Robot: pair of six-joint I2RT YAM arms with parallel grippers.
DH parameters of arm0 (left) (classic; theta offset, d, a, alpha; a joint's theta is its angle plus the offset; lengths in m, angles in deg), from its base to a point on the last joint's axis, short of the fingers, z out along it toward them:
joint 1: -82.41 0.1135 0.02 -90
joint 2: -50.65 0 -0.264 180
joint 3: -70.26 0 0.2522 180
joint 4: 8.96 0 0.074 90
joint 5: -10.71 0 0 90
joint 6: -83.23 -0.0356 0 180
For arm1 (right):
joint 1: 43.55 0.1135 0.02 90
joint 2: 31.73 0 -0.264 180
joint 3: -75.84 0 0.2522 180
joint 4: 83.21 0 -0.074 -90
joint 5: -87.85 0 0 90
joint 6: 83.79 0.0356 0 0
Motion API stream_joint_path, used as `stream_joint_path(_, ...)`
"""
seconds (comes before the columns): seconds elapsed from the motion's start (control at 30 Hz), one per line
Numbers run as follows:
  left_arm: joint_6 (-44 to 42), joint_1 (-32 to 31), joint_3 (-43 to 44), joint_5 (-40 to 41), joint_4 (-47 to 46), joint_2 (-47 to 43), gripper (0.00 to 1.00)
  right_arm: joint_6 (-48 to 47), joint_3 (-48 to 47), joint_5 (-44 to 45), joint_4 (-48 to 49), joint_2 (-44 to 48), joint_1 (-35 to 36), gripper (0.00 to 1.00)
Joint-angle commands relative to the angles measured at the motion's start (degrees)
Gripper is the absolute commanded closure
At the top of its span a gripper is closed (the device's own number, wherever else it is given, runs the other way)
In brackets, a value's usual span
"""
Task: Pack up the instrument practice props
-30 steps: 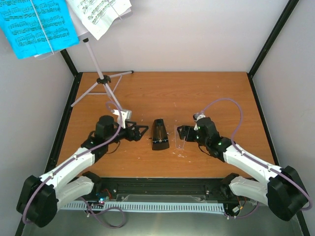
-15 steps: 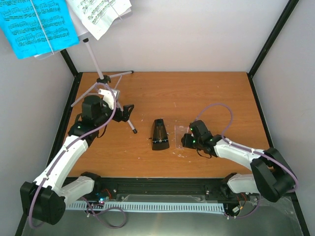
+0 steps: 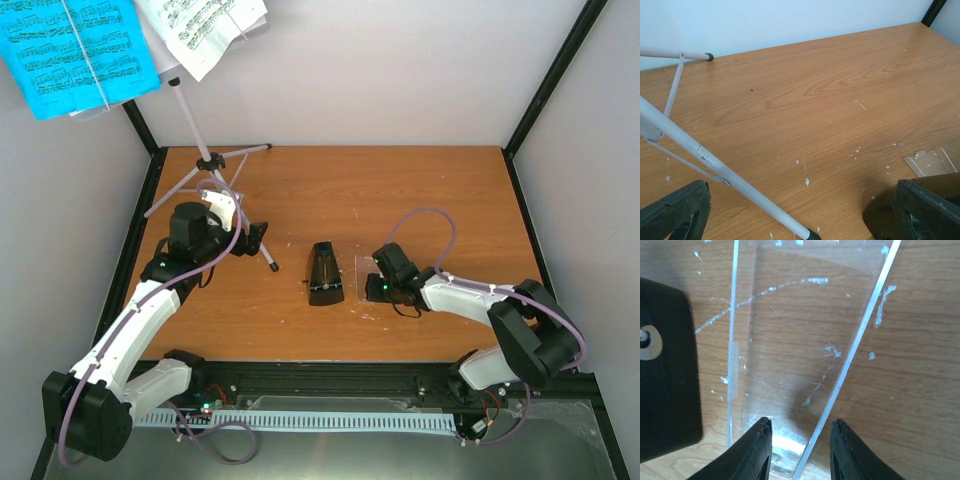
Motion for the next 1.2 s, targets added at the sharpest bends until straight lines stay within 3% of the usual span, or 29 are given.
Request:
stream_joint_path(0.0,-1.23,0.17,0.64,0.79,-0.52,-1.08,0.01,-0.93,-1.3,3.4,-1.8,-1.41,1.25,0.68)
stream_joint_path(0.2,-1.23,0.17,0.65,0.92,-0.38,-1.23,0.0,-1.09,-2.35,5.36,-2.28,-3.66,2.53,0.71)
stream_joint_path(0.5,-1.23,0.17,0.46,0.86,-0.57,-1.98,0.01,0.09,-3.68,17.83,-6.1,-5.74,6.33,0.8)
stream_joint_path(0.7,-1.23,0.13,0.38,0.96,-0.61,-2.74,0.0,0.93,-3.47,21.28,-8.06,-5.81,6.51,0.87)
stream_joint_path(0.87,-1.23,0.17,0.31,1.43,-0.8,-3.02,0.01,1.99,-2.36,20.14,-6.96,-3.73,6.51,0.97)
stream_joint_path(1.17,-2.1,0.22,0.39,4.04,-0.8,-2.47,0.0,3.72,-0.21,28.53,-10.4,9.06,6.42,0.97)
